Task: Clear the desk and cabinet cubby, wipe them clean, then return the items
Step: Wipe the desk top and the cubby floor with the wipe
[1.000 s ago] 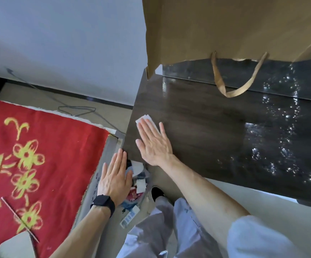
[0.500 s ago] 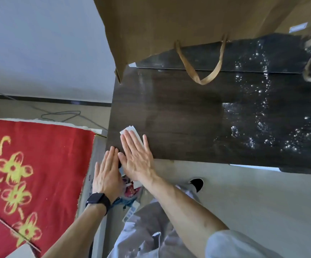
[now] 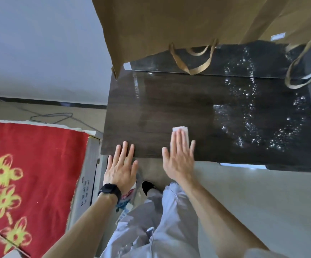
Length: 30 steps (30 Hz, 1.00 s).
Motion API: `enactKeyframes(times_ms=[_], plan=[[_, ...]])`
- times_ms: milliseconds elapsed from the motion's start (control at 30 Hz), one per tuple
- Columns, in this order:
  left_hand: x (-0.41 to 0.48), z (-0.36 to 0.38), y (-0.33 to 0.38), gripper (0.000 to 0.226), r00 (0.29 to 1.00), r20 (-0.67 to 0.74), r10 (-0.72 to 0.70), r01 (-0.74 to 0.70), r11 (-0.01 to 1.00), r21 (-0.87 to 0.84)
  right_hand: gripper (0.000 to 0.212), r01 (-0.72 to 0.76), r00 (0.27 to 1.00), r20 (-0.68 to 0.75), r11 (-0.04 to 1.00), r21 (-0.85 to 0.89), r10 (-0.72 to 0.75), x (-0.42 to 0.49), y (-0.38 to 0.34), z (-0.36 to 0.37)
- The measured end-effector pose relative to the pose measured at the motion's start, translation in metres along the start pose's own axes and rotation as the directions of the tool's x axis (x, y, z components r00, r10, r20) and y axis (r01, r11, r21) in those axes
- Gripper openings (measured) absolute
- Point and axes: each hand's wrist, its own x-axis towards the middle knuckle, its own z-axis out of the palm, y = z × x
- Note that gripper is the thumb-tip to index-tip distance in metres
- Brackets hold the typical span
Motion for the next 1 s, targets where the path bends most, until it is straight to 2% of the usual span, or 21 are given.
enactKeyframes(times_ms=[67, 133, 200, 267, 333, 400, 433, 467, 500, 533, 567, 600, 633, 667, 700, 767, 833, 867, 900, 933, 1000], plan=[[-0.001, -0.001, 0.000, 0.060, 1.000, 0.022, -0.011, 0.010, 1.000, 0.024, 0.065, 0.234, 0.970, 0.066, 0.972, 0.012, -0.235, -0.004, -0.030, 0.006], [-0.003, -0.002, 0.002, 0.060, 0.999, 0.032, -0.022, 0.020, 0.999, 0.035, 0.063, 0.306, 0.948, 0.093, 0.952, 0.003, -0.304, -0.001, -0.013, 0.002], [-0.002, -0.003, 0.007, 0.061, 0.999, 0.026, -0.023, 0.022, 0.999, 0.028, 0.063, 0.169, 0.982, 0.093, 0.983, -0.067, -0.163, 0.002, 0.035, -0.006], [-0.002, -0.001, 0.011, 0.065, 1.000, 0.014, -0.024, 0.024, 1.000, 0.011, 0.066, -0.088, 0.993, 0.068, 0.990, -0.110, 0.095, 0.007, 0.095, -0.019], [-0.002, 0.003, 0.012, 0.071, 0.999, -0.009, -0.041, 0.041, 0.999, 0.006, 0.071, -0.329, 0.942, 0.059, 0.944, -0.033, 0.330, 0.012, 0.129, -0.034], [0.000, 0.007, 0.015, 0.075, 0.999, -0.030, -0.034, 0.034, 0.999, 0.008, 0.074, -0.421, 0.907, 0.009, 0.907, 0.017, 0.421, 0.020, 0.117, -0.032], [0.001, 0.009, 0.017, 0.075, 0.999, -0.033, -0.010, 0.011, 1.000, 0.008, 0.074, -0.378, 0.926, -0.014, 0.926, 0.013, 0.378, 0.024, 0.097, -0.028], [0.002, 0.011, 0.021, 0.075, 0.999, -0.027, 0.020, -0.020, 1.000, 0.002, 0.072, -0.267, 0.964, -0.017, 0.964, 0.001, 0.267, 0.026, 0.072, -0.020], [0.005, 0.011, 0.024, 0.075, 0.999, -0.019, 0.049, -0.049, 0.999, -0.006, 0.069, -0.086, 0.996, -0.004, 0.996, -0.015, 0.086, 0.025, 0.047, -0.011], [0.008, 0.010, 0.028, 0.076, 0.997, -0.012, 0.070, -0.070, 0.998, -0.009, 0.067, 0.117, 0.993, 0.027, 0.993, -0.022, -0.116, 0.021, 0.025, -0.004], [0.012, 0.008, 0.031, 0.077, 0.997, -0.001, 0.082, -0.082, 0.997, -0.004, 0.065, 0.283, 0.957, 0.069, 0.959, -0.020, -0.281, 0.020, 0.013, -0.002], [0.016, 0.003, 0.034, 0.077, 0.996, 0.011, 0.087, -0.087, 0.996, 0.006, 0.064, 0.388, 0.918, 0.100, 0.922, -0.012, -0.385, 0.024, 0.012, -0.004], [0.019, -0.002, 0.036, 0.077, 0.996, 0.016, 0.089, -0.089, 0.996, 0.009, 0.063, 0.425, 0.900, 0.116, 0.905, -0.020, -0.420, 0.031, 0.023, -0.008], [0.022, -0.006, 0.040, 0.075, 0.996, 0.014, 0.086, -0.086, 0.996, 0.008, 0.063, 0.394, 0.915, 0.120, 0.917, -0.060, -0.385, 0.039, 0.043, -0.013], [0.024, -0.010, 0.042, 0.070, 0.997, 0.017, 0.081, -0.081, 0.997, 0.009, 0.064, 0.297, 0.952, 0.109, 0.949, -0.103, -0.286, 0.048, 0.068, -0.018], [0.028, -0.013, 0.049, 0.064, 0.996, 0.046, 0.079, -0.079, 0.997, 0.009, 0.069, -0.018, 0.997, 0.070, 0.991, -0.131, 0.027, 0.070, 0.126, -0.033], [0.034, -0.012, 0.059, 0.063, 0.992, 0.048, 0.115, -0.117, 0.993, 0.023, 0.073, -0.258, 0.963, 0.061, 0.964, -0.059, 0.261, 0.081, 0.162, -0.048], [0.038, -0.012, 0.064, 0.064, 0.990, 0.045, 0.133, -0.134, 0.990, 0.031, 0.075, -0.304, 0.951, 0.046, 0.952, -0.045, 0.306, 0.082, 0.160, -0.049], [0.042, -0.009, 0.070, 0.065, 0.989, 0.040, 0.144, -0.145, 0.989, 0.035, 0.075, -0.290, 0.956, 0.020, 0.956, -0.053, 0.291, 0.080, 0.146, -0.048], [0.045, -0.007, 0.076, 0.066, 0.989, 0.034, 0.146, -0.148, 0.988, 0.038, 0.074, -0.209, 0.978, 0.006, 0.976, -0.062, 0.209, 0.074, 0.125, -0.044], [0.048, -0.001, 0.090, 0.068, 0.992, 0.026, 0.120, -0.121, 0.992, 0.029, 0.070, 0.108, 0.994, 0.037, 0.991, -0.080, -0.105, 0.055, 0.086, -0.029]])
